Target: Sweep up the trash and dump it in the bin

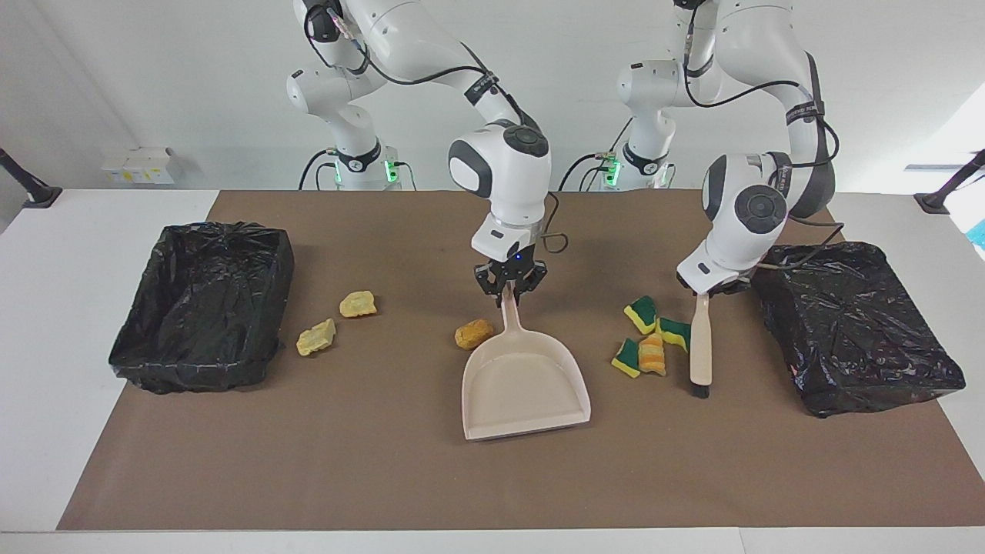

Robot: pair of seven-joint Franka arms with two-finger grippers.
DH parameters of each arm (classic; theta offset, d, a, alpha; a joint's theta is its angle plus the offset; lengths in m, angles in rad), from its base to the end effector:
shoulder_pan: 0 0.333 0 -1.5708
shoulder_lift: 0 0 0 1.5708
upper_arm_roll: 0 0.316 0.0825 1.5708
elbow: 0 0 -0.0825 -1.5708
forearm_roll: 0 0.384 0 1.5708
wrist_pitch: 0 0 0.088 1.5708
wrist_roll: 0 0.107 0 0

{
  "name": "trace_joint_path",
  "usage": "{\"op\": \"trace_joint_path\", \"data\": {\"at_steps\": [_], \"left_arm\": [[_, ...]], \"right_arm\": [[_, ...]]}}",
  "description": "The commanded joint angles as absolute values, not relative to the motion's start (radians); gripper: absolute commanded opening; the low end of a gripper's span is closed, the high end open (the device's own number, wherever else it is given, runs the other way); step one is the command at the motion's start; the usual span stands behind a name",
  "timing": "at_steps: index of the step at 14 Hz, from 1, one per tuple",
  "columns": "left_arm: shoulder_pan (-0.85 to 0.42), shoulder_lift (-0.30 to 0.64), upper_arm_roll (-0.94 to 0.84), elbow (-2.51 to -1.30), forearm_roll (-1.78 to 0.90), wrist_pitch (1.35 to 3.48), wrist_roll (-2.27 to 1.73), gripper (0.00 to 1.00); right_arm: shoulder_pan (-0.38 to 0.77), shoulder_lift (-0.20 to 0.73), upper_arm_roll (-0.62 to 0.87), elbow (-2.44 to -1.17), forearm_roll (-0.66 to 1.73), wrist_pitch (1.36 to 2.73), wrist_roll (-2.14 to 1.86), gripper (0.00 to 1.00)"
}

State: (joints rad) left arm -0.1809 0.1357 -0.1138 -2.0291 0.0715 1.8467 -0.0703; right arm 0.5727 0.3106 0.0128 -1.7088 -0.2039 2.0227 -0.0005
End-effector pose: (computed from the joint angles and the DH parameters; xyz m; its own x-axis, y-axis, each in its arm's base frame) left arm 0.5178 -0.1502 0.3598 0.9228 -0.2311 -0.3083 -0.2630 -0.9626 -0.0657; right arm 0.5451 0.3465 0.4108 0.7814 0.6241 -0.0046 0.6147 -0.7683 0.1786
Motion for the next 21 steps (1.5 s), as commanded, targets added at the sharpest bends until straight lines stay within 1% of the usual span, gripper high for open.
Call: {"op": "trace_joint_path", "data": {"at_steps": [1, 2, 3, 5, 7, 10, 11, 12, 13, 15, 16, 21], "left_arm": [[-0.192, 0.078, -0.098, -2.037, 0.049, 1.818, -0.074, 0.0], [-0.187, 0.065, -0.094, -2.017, 0.049, 1.818, -0.069, 0.0], [-0.175, 0.071, -0.089, -1.981, 0.049, 1.819, -0.057, 0.0], [-0.121, 0.106, -0.089, -1.938, 0.049, 1.871, -0.022, 0.0], [-0.069, 0.104, -0.091, -1.959, 0.04, 1.927, -0.028, 0.0], [-0.035, 0.051, -0.089, -2.046, -0.035, 1.878, -0.139, 0.0], [-0.047, 0.028, -0.09, -2.087, -0.037, 1.891, -0.17, 0.0], [-0.061, 0.026, -0.097, -2.111, -0.037, 1.904, -0.187, 0.0], [-0.107, 0.029, -0.097, -2.13, -0.037, 1.931, -0.213, 0.0], [-0.144, 0.028, -0.098, -2.166, -0.037, 1.974, -0.242, 0.0], [-0.182, 0.029, -0.097, -2.184, -0.037, 1.98, -0.245, 0.0], [-0.31, 0.028, -0.1, -2.187, -0.118, 1.994, -0.27, 0.0]], "right_arm": [[0.529, 0.275, 0.02, -1.735, -0.186, 1.994, -0.301, 0.0], [0.517, 0.276, 0.02, -1.736, -0.186, 2.006, -0.408, 0.0], [0.503, 0.281, 0.02, -1.736, -0.189, 2.014, -0.516, 0.0], [0.471, 0.287, 0.02, -1.735, -0.195, 2.017, -0.731, 0.0], [0.48, 0.281, 0.02, -1.743, -0.196, 1.997, -0.839, 0.0], [0.48, 0.282, 0.02, -1.769, -0.198, 2.006, -0.865, 0.0], [0.486, 0.294, 0.02, -1.769, -0.199, 2.017, -0.865, 0.0], [0.503, 0.305, 0.02, -1.764, -0.202, 2.026, -0.865, 0.0], [0.506, 0.311, 0.02, -1.766, -0.206, 2.037, -0.865, 0.0], [0.508, 0.311, 0.02, -1.766, -0.21, 2.036, -0.871, 0.0], [0.508, 0.313, 0.02, -1.766, -0.213, 2.037, -0.88, 0.0], [0.525, 0.31, 0.02, -1.764, -0.262, 2.022, -0.89, 0.0]]}}
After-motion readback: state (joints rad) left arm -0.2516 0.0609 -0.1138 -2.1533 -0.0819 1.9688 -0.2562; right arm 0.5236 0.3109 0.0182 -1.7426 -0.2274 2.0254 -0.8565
